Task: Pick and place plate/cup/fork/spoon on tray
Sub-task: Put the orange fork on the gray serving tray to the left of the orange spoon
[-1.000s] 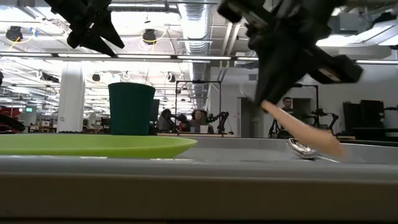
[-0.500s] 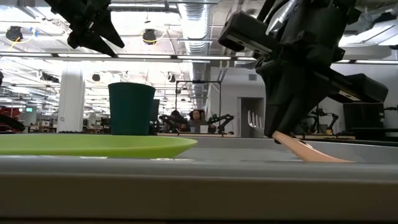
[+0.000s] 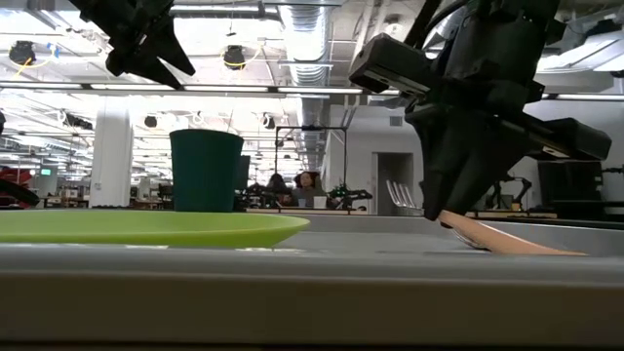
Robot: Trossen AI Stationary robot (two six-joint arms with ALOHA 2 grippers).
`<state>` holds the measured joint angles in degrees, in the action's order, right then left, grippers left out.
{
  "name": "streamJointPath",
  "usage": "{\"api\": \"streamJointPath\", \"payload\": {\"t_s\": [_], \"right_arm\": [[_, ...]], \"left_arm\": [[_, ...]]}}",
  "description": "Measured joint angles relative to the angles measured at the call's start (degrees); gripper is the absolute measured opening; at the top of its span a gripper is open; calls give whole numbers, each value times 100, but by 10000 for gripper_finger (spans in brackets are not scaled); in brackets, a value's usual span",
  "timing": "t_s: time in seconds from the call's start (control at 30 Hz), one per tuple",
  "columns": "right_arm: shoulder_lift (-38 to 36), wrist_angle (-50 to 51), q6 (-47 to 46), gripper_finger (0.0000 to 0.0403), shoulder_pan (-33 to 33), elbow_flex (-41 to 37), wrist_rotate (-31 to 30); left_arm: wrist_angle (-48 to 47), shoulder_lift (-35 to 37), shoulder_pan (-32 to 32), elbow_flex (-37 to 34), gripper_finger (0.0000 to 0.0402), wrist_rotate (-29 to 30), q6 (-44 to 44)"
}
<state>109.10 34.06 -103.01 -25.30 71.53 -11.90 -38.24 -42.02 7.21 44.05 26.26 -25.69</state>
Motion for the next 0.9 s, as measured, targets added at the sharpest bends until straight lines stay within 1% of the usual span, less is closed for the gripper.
{"api": "streamJointPath", "payload": {"t_s": [0.67, 0.77, 0.9], "right_arm": [[0, -23, 149, 71, -2, -2, -23], [0, -24, 153, 88, -2, -2, -59], [0, -24, 156, 130, -2, -2, -61]], "left_arm": [[0, 1, 0, 0, 257, 2, 0], [0, 0, -1, 0, 257, 2, 0], [-2, 0, -1, 0, 257, -4, 0]]}}
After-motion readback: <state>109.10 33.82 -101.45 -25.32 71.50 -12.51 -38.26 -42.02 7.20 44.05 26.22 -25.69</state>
